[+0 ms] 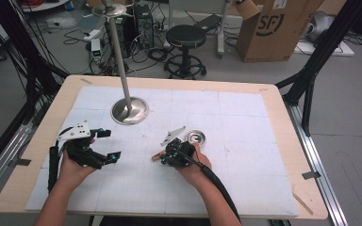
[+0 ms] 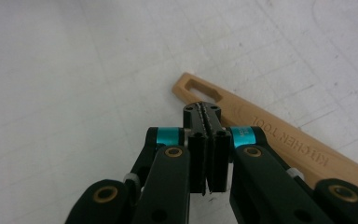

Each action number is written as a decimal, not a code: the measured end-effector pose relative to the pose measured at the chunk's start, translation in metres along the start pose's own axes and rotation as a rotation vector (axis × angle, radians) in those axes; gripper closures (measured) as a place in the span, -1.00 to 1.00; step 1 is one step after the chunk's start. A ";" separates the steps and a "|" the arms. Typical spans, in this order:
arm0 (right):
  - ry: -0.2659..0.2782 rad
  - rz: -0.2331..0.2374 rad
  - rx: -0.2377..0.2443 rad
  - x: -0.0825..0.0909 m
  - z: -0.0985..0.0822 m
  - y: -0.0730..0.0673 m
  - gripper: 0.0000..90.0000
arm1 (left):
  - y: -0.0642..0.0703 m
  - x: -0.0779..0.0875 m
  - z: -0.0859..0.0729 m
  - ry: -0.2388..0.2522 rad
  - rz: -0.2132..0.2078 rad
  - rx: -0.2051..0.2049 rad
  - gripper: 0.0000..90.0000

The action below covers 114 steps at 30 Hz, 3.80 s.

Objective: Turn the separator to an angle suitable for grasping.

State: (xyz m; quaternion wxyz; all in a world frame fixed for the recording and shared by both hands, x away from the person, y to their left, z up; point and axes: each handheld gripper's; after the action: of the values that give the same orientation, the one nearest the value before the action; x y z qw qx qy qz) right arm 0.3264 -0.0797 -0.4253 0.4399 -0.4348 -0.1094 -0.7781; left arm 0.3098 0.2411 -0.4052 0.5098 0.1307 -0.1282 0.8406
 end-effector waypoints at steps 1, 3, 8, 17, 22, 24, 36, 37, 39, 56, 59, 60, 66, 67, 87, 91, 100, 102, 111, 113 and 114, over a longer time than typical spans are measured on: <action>0.010 0.007 -0.007 0.003 0.000 0.000 0.99 | 0.000 0.000 0.000 0.003 -0.001 0.003 -0.96; 0.036 0.013 -0.010 0.012 0.000 0.002 0.99 | 0.000 -0.001 0.000 0.001 -0.004 -0.001 -0.96; 0.079 -0.002 -0.033 0.031 0.000 0.010 0.95 | 0.001 -0.001 0.000 -0.004 -0.004 -0.004 -0.96; 0.181 -0.033 -0.112 0.057 -0.001 0.035 0.98 | 0.001 -0.001 0.001 -0.002 -0.005 -0.005 -0.96; 0.171 -0.064 -0.156 0.051 0.000 0.049 0.99 | 0.002 -0.003 0.000 -0.012 -0.008 -0.002 -0.96; 0.163 -0.078 -0.170 0.045 0.001 0.054 0.99 | 0.002 -0.003 0.000 -0.010 -0.009 -0.003 -0.96; 0.067 -0.160 -0.193 0.019 0.011 0.070 0.99 | 0.002 -0.004 -0.001 -0.018 -0.014 -0.006 -0.96; 0.067 -0.160 -0.193 0.019 0.011 0.070 0.99 | 0.002 -0.004 -0.001 -0.018 -0.014 -0.006 -0.96; 0.040 -0.180 -0.208 0.013 0.009 0.071 0.99 | 0.001 -0.004 -0.001 -0.021 -0.014 -0.003 -0.96; -0.033 -0.213 -0.205 0.014 0.005 0.069 1.00 | 0.002 -0.006 -0.001 -0.022 -0.022 -0.006 -0.96; -0.056 -0.234 -0.183 0.015 0.003 0.064 1.00 | 0.002 -0.006 -0.001 -0.022 -0.022 -0.004 -0.96; -0.058 -0.235 -0.164 0.016 0.002 0.063 1.00 | 0.002 -0.006 -0.001 -0.024 -0.022 -0.007 -0.96; -0.075 -0.246 -0.167 0.024 -0.007 0.057 1.00 | 0.003 -0.006 0.000 -0.018 -0.026 -0.008 -0.96; -0.075 -0.246 -0.167 0.024 -0.007 0.057 1.00 | 0.003 -0.006 0.000 -0.018 -0.026 -0.008 -0.96; -0.074 -0.242 -0.213 0.051 -0.045 0.058 1.00 | 0.004 -0.009 -0.001 -0.031 -0.038 -0.014 -0.96; -0.035 -0.225 -0.224 0.057 -0.049 0.056 0.99 | 0.005 -0.010 0.000 -0.030 -0.035 -0.017 -0.96; 0.044 -0.102 -0.163 0.075 -0.050 0.030 0.99 | 0.005 -0.010 0.000 -0.027 -0.035 -0.013 -0.96; 0.047 -0.077 -0.151 0.074 -0.051 0.024 0.99 | 0.005 -0.009 0.000 -0.025 -0.036 -0.015 -0.96; 0.005 -0.025 -0.111 0.062 -0.059 0.003 0.99 | 0.004 -0.008 0.000 -0.019 -0.030 -0.012 -0.96; -0.011 -0.015 -0.097 0.057 -0.059 -0.003 0.99 | 0.004 -0.008 0.000 -0.020 -0.031 -0.014 -0.96; -0.023 -0.002 -0.082 0.053 -0.058 -0.010 0.99 | 0.004 -0.008 0.000 -0.020 -0.031 -0.013 -0.96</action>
State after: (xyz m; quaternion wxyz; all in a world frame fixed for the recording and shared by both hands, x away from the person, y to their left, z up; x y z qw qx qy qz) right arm 0.2731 -0.1371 -0.4170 0.4199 -0.4612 -0.0830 -0.7773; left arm 0.3093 0.2327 -0.4080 0.5223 0.1377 -0.1369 0.8304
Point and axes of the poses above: each handheld gripper's, and its own axes: x roughly backward along the jaws, z roughly out of its top, y roughly to its right, and after that the axes turned 14 degrees about -x, right-handed
